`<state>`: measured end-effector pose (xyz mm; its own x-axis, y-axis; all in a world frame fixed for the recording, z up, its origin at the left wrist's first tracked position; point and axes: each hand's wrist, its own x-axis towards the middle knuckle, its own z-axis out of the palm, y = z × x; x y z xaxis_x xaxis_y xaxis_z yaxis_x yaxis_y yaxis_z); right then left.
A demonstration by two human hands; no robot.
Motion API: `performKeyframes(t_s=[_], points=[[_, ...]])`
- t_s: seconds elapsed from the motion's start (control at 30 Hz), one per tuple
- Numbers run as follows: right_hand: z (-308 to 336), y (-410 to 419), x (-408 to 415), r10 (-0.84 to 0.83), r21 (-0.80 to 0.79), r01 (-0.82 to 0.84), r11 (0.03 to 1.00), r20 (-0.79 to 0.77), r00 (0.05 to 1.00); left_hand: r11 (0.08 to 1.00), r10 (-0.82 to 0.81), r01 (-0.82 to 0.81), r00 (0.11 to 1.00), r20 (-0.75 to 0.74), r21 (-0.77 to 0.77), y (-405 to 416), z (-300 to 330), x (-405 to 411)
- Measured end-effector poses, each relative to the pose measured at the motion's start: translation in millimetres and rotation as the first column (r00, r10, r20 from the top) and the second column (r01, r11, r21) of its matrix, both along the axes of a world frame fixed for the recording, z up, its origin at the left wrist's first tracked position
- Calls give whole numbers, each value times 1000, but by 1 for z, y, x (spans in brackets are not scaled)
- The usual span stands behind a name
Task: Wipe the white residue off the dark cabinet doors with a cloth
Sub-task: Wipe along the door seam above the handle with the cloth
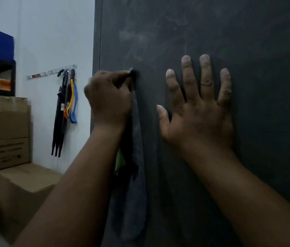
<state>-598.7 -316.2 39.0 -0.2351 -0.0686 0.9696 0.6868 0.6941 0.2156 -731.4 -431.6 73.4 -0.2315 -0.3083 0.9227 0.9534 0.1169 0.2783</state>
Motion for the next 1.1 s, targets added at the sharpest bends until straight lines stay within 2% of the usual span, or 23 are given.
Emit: performKeyframes(t_s=[0.13,0.27,0.33,0.53,0.77,0.97,1.1], points=[[0,-2,-5,-30,-10,30,999,-18,999,998,-31,27,997,-69,-58,4,-36,6],[-1,-2,-3,-34,-9,34,999,-18,999,997,-81,79,994,80,21,-13,-40,-15],[-2,-4,-2,-37,-13,37,999,-4,999,996,-87,84,991,103,31,-16,-40,-19],[-3,-10,1,-81,-23,83,996,83,993,993,-92,92,996,-3,-78,-4,-89,-1],[-9,-10,-5,-106,60,96,994,206,973,1000,9,-13,987,160,21,-27,-80,-35],[-3,-17,-16,-190,75,178,981,212,959,999,-43,43,994,105,0,-14,-99,-16],[3,-21,-20,-203,78,190,979,230,952,998,-55,45,978,200,54,-22,-113,-25]])
